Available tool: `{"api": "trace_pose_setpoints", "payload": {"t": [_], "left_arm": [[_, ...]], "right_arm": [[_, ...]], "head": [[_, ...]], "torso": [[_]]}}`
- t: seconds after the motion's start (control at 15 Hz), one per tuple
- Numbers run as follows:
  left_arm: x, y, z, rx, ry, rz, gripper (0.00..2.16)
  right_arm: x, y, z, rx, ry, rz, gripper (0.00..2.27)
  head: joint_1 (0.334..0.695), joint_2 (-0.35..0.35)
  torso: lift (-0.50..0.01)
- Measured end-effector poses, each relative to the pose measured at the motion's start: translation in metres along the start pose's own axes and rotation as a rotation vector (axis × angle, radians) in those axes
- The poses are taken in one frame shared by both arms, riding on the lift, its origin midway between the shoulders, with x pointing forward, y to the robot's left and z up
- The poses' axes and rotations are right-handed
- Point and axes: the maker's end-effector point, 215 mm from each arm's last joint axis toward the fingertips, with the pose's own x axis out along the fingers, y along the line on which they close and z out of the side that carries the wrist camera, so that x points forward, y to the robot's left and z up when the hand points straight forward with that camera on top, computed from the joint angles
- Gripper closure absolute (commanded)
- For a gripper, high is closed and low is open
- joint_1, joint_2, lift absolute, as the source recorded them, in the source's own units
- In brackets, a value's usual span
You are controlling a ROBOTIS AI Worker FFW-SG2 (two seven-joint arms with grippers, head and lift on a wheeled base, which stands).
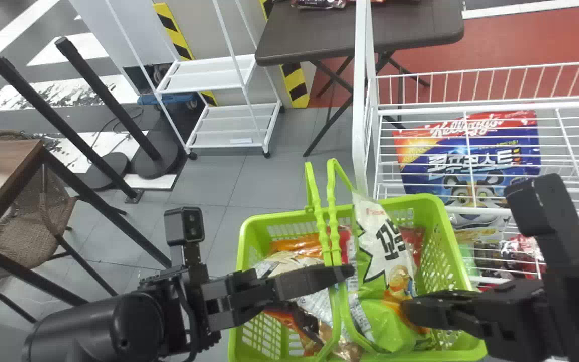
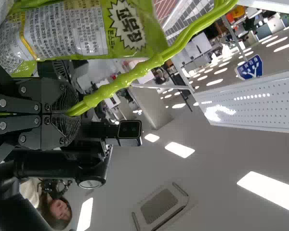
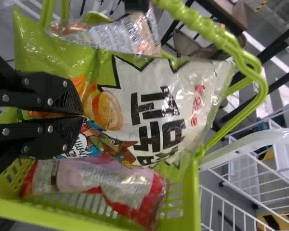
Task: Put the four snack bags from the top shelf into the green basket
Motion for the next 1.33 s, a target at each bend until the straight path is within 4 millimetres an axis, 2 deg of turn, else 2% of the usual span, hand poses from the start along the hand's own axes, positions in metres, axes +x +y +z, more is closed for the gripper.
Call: {"api": "trace_pose_setpoints", "payload": {"t": [0.2, 0.47, 0.6, 0.67, 0.8, 0.93, 1.07, 1.33], "left_arm": [[-0.006, 0.001, 0.0, -0.002, -0.009, 0.013, 2.15], [-0.014, 0.002, -0.004, -0.011, -0.017, 0.032, 2.15], [-0.019, 0.003, -0.008, -0.018, -0.021, 0.044, 2.15], [-0.022, 0.003, -0.01, -0.019, -0.022, 0.051, 2.15], [-0.024, 0.001, -0.013, -0.019, -0.02, 0.059, 2.15], [-0.024, -0.002, -0.016, -0.017, -0.013, 0.063, 2.15], [-0.024, -0.004, -0.02, -0.019, -0.007, 0.065, 2.15], [-0.027, -0.007, -0.03, -0.03, 0.002, 0.075, 2.15]], "right_arm": [[-0.019, -0.01, 0.01, 0.0, -0.046, -0.027, 0.0], [-0.061, -0.038, 0.052, 0.035, -0.213, -0.07, 0.01], [-0.089, -0.077, 0.086, 0.054, -0.368, -0.174, 0.01], [-0.104, -0.105, 0.101, 0.046, -0.452, -0.273, 0.01], [-0.13, -0.151, 0.121, -0.007, -0.597, -0.461, 0.01], [-0.156, -0.181, 0.136, -0.114, -0.744, -0.634, 0.01], [-0.161, -0.195, 0.131, -0.239, -0.802, -0.762, 0.01], [-0.162, -0.221, 0.087, -0.251, -0.829, -0.823, 0.01]], "head": [[0.695, 0.292], [0.695, 0.237], [0.695, 0.163], [0.695, 0.099], [0.695, 0.041], [0.695, -0.013], [0.695, -0.055], [0.695, -0.098]], "torso": [[-0.005], [-0.005], [-0.005], [-0.005], [-0.005], [-0.005], [-0.005], [-0.005]]}}
